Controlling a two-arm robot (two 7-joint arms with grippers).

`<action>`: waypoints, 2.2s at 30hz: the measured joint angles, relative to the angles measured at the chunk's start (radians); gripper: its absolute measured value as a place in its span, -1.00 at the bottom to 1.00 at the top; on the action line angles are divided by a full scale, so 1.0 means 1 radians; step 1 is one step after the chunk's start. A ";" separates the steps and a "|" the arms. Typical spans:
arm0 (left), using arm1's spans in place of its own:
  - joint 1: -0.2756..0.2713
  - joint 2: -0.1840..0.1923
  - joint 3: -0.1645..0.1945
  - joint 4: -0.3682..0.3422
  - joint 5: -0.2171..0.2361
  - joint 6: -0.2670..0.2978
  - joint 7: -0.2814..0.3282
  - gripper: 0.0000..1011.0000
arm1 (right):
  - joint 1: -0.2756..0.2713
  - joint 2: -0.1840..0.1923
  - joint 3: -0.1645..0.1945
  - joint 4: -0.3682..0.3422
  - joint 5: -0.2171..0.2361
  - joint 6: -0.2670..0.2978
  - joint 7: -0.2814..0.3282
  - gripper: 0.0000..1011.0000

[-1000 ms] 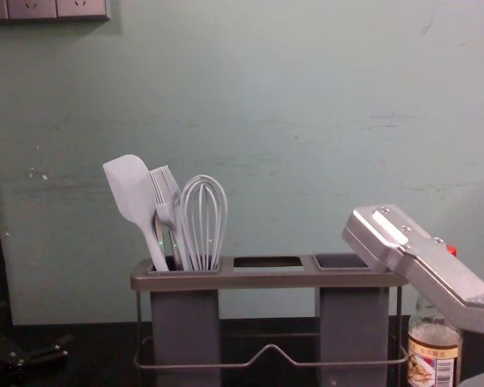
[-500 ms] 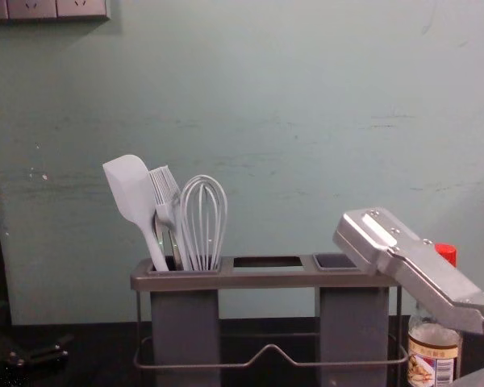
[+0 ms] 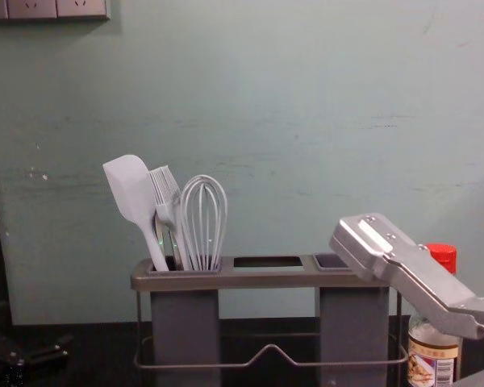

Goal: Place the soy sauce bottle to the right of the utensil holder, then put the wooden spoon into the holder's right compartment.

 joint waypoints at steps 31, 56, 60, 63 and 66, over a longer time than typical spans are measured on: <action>0.000 0.000 0.000 0.000 0.000 0.000 0.000 0.99 | -0.050 0.020 0.044 -0.129 -0.046 0.023 0.071 0.67; 0.000 0.000 0.000 0.000 0.000 0.000 0.000 0.99 | -0.201 0.116 0.182 -0.411 -0.057 0.052 0.137 0.67; 0.000 0.000 0.000 0.000 0.000 0.000 0.000 0.99 | -0.235 0.128 0.219 -0.448 -0.063 0.032 0.142 0.67; 0.000 0.000 0.000 0.000 0.000 0.000 0.000 0.99 | -0.254 0.131 0.233 -0.462 -0.068 -0.003 0.142 0.67; 0.000 0.000 0.000 0.000 0.000 0.000 0.000 0.99 | -0.283 0.129 0.245 -0.475 -0.090 -0.090 0.134 0.67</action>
